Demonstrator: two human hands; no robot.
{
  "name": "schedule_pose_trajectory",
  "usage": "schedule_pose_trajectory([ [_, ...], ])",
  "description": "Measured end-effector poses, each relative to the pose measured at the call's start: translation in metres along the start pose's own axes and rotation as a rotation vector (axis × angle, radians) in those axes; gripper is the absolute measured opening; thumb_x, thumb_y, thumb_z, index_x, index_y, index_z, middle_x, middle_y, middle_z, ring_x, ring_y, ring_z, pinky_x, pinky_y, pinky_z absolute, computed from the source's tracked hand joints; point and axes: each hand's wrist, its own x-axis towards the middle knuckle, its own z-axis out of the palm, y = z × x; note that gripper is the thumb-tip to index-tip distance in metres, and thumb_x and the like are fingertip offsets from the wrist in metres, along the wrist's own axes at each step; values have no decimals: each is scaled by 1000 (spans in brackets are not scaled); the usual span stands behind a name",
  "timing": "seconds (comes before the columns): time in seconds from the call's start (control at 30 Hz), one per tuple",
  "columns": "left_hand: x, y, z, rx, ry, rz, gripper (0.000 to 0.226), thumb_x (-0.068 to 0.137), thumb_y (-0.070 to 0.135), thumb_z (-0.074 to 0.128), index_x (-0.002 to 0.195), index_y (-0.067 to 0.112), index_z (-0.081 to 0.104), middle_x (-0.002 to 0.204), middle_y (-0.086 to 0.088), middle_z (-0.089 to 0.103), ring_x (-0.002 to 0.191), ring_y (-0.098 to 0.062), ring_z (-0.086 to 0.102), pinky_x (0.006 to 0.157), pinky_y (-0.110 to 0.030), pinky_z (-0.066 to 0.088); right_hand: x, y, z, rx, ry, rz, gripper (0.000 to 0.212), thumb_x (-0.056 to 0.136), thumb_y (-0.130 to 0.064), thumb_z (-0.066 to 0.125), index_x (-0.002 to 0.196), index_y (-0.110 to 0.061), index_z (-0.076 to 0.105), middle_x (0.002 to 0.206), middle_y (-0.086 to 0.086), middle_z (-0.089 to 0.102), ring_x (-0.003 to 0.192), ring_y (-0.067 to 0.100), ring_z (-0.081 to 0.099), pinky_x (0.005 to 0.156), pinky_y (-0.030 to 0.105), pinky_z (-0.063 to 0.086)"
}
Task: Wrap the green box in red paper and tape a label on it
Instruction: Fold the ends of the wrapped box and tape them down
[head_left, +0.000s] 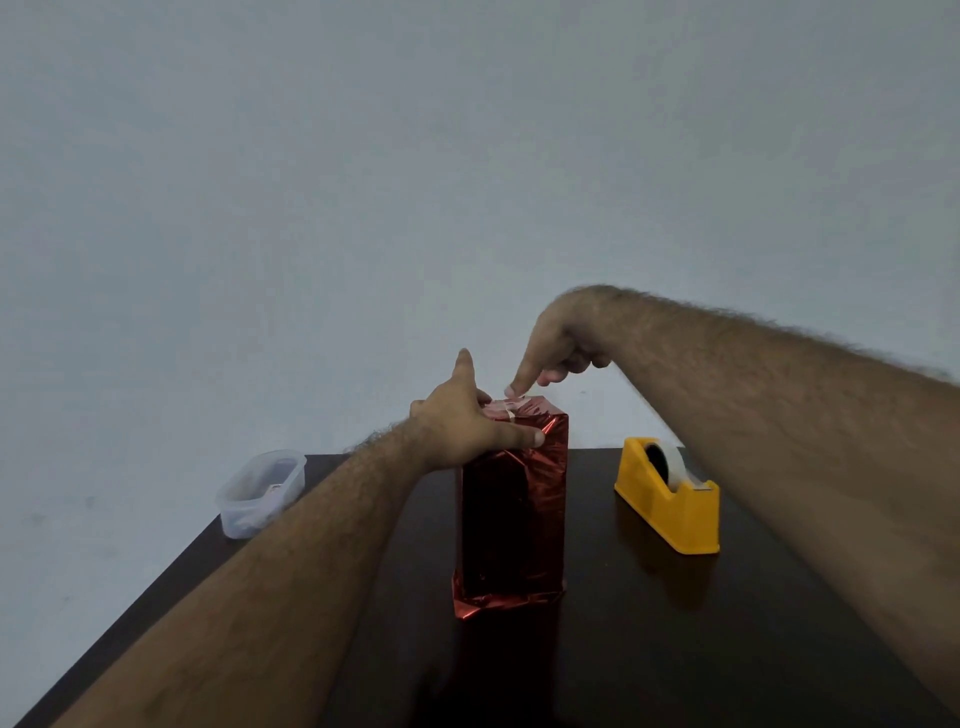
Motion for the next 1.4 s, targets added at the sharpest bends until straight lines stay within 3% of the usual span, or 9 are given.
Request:
schedule_pose_trajectory([
  [0.17,0,2,2,10,-6,-2,163,46,85,82,166,27,-12,152,2,57,140,-27,53,119,-52,39,8,12,3,266,-48,-1,62,85,-68,75,114,-13,74,64,-8,52,54,13,33,65,31,30],
  [0.47,1,3,3,14,-7,-11,165,42,86,82,166,28,-11,149,2,58,132,-26,59,116,-50,44,16,30,20,344,-95,39,26,84,-39,87,87,-21,68,57,-8,46,52,12,32,60,28,28],
  [0.67,4,2,3,25,-16,-11,165,42,87,82,166,29,-11,148,4,59,130,-24,59,115,-49,45,26,50,36,518,-78,148,43,78,-27,80,56,-23,44,54,-7,37,47,13,30,58,27,26],
  [0.77,6,1,4,32,-21,-7,163,42,88,81,166,31,-9,147,4,59,130,-25,59,116,-50,45,24,55,41,690,-54,172,25,71,-33,72,68,-21,50,56,-5,40,50,14,32,60,29,28],
  [0.93,7,0,4,7,-28,30,159,43,92,79,166,37,-6,148,7,60,130,-22,61,118,-51,42,31,60,60,685,-49,4,67,67,-70,84,107,-17,70,83,-4,55,70,12,41,67,33,38],
  [1.1,-11,-3,3,-368,19,193,120,69,91,60,167,41,12,165,10,43,144,-8,46,108,-27,37,20,69,88,930,338,-431,59,93,-76,56,117,-25,70,125,-5,66,117,19,61,100,47,53],
  [1.23,-26,-12,8,-554,154,247,98,84,85,56,164,37,28,164,14,39,147,0,39,111,-24,36,16,79,117,1157,250,-547,96,67,-93,60,138,-28,62,141,-10,58,130,18,57,108,51,50],
  [1.3,-30,-12,14,-569,262,74,92,86,88,48,151,24,48,149,9,55,135,-9,51,112,-33,40,23,80,127,1306,85,-384,106,66,-98,55,138,-21,62,136,-1,62,122,24,63,105,50,52],
  [1.4,-42,-10,30,-494,590,8,48,99,66,55,105,19,60,98,8,63,95,-13,60,83,-30,48,25,76,139,1402,-26,-303,52,95,-64,56,103,-16,74,101,5,73,89,22,70,90,43,53],
])
